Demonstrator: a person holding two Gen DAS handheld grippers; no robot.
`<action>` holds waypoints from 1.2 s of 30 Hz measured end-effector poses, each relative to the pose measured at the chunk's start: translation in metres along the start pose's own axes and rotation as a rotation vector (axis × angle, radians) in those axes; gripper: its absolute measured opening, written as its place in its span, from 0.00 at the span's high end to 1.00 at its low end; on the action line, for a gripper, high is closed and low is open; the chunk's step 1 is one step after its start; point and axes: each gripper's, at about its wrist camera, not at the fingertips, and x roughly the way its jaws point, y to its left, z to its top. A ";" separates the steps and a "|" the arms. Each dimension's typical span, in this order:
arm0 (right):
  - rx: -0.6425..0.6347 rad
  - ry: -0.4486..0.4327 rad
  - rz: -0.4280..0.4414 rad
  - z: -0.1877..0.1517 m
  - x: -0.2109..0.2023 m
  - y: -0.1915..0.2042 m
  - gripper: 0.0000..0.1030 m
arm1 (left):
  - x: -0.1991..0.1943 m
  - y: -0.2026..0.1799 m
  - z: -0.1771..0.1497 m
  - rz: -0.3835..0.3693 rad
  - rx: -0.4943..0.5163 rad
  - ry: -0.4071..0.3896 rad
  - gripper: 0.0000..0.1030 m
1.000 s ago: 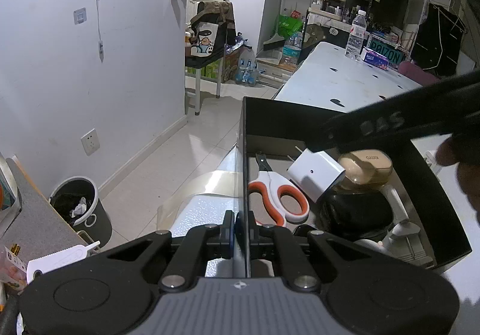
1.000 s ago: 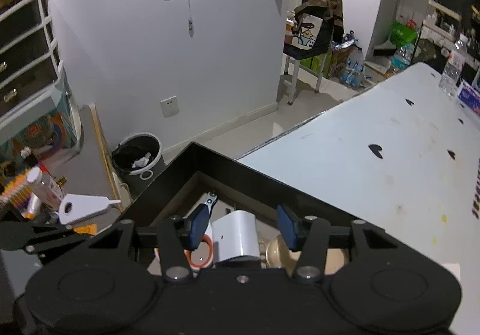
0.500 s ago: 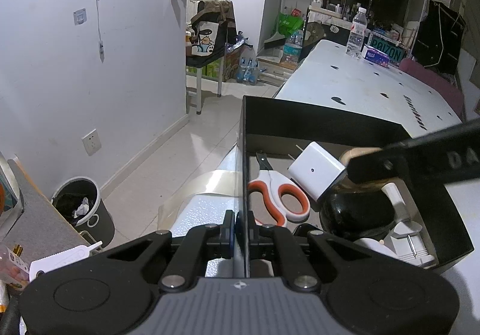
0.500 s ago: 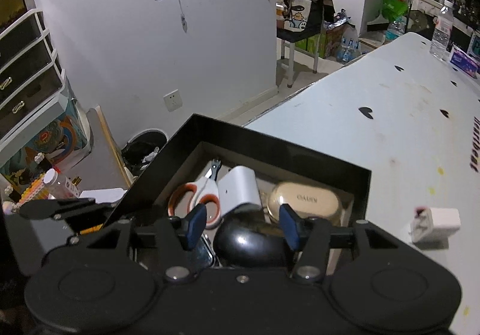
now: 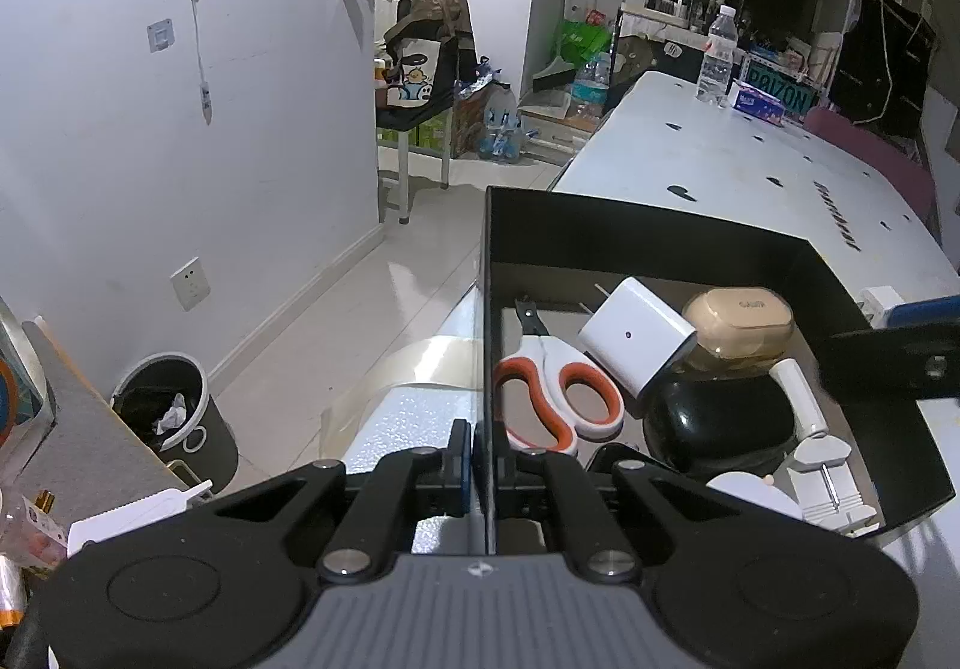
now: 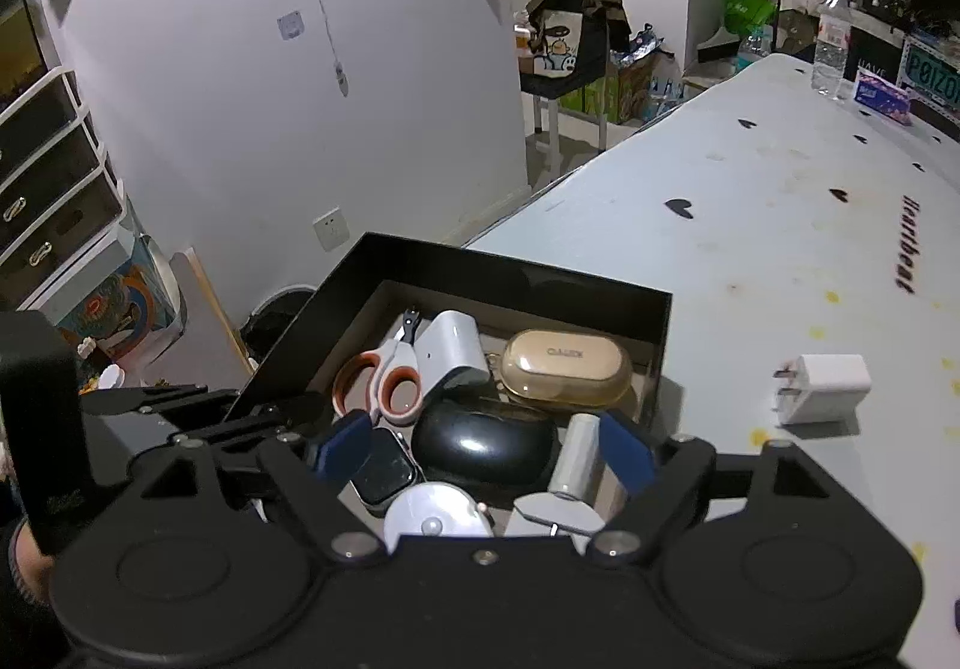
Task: Organize rigid objects
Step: 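Move the right gripper to the larger white charger and grasp it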
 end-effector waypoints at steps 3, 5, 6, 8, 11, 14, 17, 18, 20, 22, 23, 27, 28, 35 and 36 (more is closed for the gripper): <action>0.000 -0.016 -0.003 -0.003 -0.008 -0.003 0.15 | 0.000 -0.001 0.000 0.006 0.005 0.003 0.95; 0.003 -0.026 -0.007 -0.004 -0.012 -0.005 0.13 | 0.001 -0.001 0.001 0.009 0.006 0.005 0.95; 0.005 -0.032 -0.007 -0.005 -0.015 -0.006 0.12 | 0.001 -0.002 0.001 0.011 0.008 0.006 0.95; 0.005 -0.043 -0.011 -0.007 -0.019 -0.009 0.10 | 0.001 -0.003 0.001 0.018 0.013 0.007 0.95; 0.007 -0.057 -0.025 -0.008 -0.025 -0.014 0.09 | 0.001 -0.004 0.001 0.027 0.019 0.008 0.95; 0.012 -0.076 -0.041 -0.010 -0.030 -0.020 0.02 | 0.001 -0.005 0.001 0.032 0.023 0.009 0.95; -0.001 -0.122 -0.061 -0.013 -0.035 -0.031 0.00 | 0.001 -0.005 0.002 0.035 0.022 0.011 0.95; 0.001 -0.133 -0.083 -0.013 -0.036 -0.037 0.00 | 0.001 -0.005 0.002 0.036 0.021 0.011 0.95; 0.020 -0.148 -0.100 -0.012 -0.038 -0.049 0.00 | 0.001 -0.006 0.002 0.037 0.021 0.012 0.95; 0.056 -0.169 -0.122 -0.011 -0.039 -0.065 0.00 | 0.001 -0.007 0.002 0.042 0.023 0.013 0.95; 0.070 -0.179 -0.138 -0.011 -0.039 -0.072 0.00 | 0.000 -0.007 0.002 0.043 0.024 0.013 0.95; 0.144 -0.233 -0.203 -0.009 -0.036 -0.109 0.00 | 0.000 -0.008 0.002 0.044 0.023 0.013 0.95; 0.167 -0.252 -0.211 -0.010 -0.033 -0.118 0.00 | 0.000 -0.007 0.002 0.044 0.024 0.013 0.95; 0.227 -0.269 -0.282 -0.021 0.001 -0.169 0.00 | 0.000 -0.005 0.003 0.036 0.016 0.014 0.95; 0.232 -0.255 -0.287 -0.023 0.008 -0.174 0.00 | 0.000 -0.005 0.002 0.035 0.015 0.014 0.95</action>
